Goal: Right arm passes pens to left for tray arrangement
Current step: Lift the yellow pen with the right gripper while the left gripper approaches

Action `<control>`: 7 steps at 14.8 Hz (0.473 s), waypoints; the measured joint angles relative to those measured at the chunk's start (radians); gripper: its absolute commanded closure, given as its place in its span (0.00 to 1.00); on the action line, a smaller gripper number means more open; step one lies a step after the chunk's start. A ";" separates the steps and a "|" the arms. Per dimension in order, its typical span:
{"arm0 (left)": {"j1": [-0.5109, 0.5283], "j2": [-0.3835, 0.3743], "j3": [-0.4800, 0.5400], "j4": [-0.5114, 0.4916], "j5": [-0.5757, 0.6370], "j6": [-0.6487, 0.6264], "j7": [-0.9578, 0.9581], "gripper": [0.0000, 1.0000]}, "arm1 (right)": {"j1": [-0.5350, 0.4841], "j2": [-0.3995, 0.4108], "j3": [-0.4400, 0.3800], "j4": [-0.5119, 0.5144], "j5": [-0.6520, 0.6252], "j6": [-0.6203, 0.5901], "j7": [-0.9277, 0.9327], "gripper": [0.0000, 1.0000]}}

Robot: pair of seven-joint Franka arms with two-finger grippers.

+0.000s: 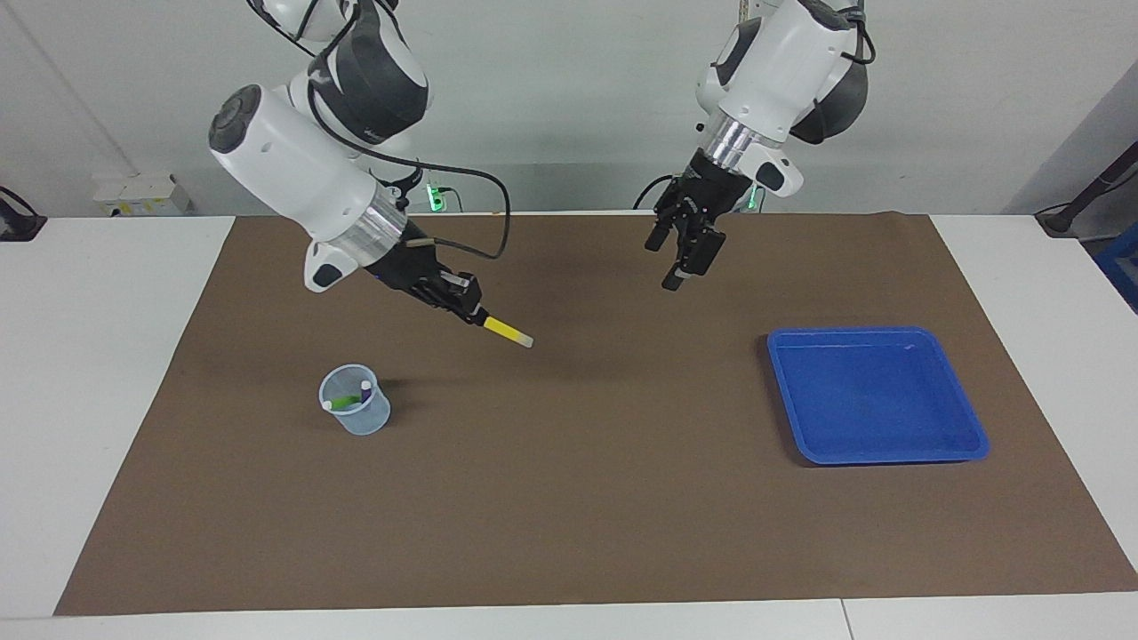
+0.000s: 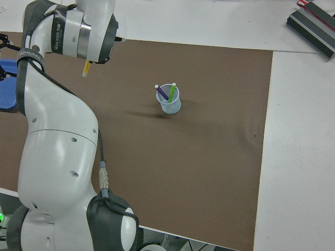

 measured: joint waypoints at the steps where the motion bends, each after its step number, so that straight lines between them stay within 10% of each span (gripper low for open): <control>1: -0.024 0.002 -0.001 -0.021 -0.009 0.054 -0.059 0.00 | 0.023 0.003 0.000 -0.015 0.007 0.029 0.039 1.00; 7: -0.089 0.066 0.000 -0.063 -0.016 0.237 -0.235 0.00 | 0.065 0.003 -0.002 -0.053 0.043 0.083 0.134 0.99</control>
